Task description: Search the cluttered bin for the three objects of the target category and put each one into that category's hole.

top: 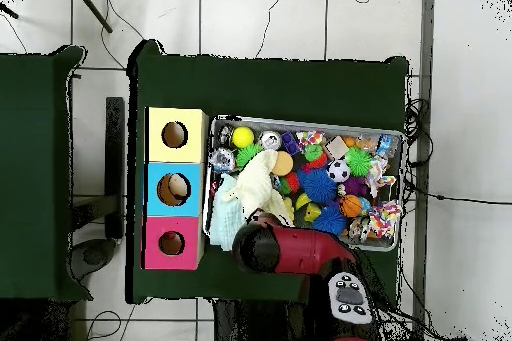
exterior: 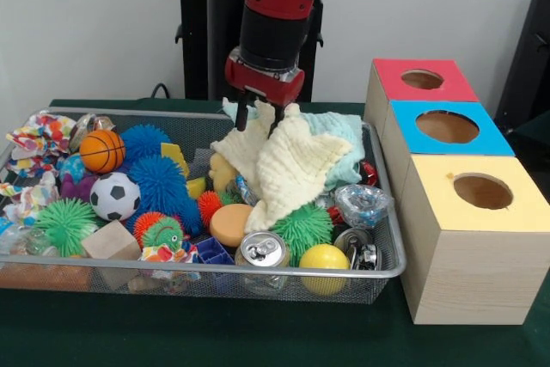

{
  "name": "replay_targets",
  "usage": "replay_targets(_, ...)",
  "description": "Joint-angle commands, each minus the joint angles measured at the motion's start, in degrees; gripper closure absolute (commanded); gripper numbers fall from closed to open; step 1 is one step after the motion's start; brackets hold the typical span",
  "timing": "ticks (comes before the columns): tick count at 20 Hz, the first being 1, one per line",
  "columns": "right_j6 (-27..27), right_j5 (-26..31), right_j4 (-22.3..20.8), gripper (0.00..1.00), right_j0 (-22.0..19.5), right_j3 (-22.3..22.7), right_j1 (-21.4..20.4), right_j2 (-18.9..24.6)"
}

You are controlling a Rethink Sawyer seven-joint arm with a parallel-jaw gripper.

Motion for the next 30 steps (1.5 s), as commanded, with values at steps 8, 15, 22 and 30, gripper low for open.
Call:
replay_targets(8, 10.60, -20.87, 3.40, 0.00, 0.75, -5.15, 22.15, -6.05)
replay_targets(15, 14.98, -19.94, 14.05, 0.00, 4.71, 0.16, 22.20, -5.68)
replay_targets(22, 14.91, -16.97, 20.72, 0.00, 6.76, 3.42, 19.53, -3.37)
replay_targets(30, 15.61, -12.87, 26.71, 0.00, 7.44, 7.07, 15.80, -1.01)
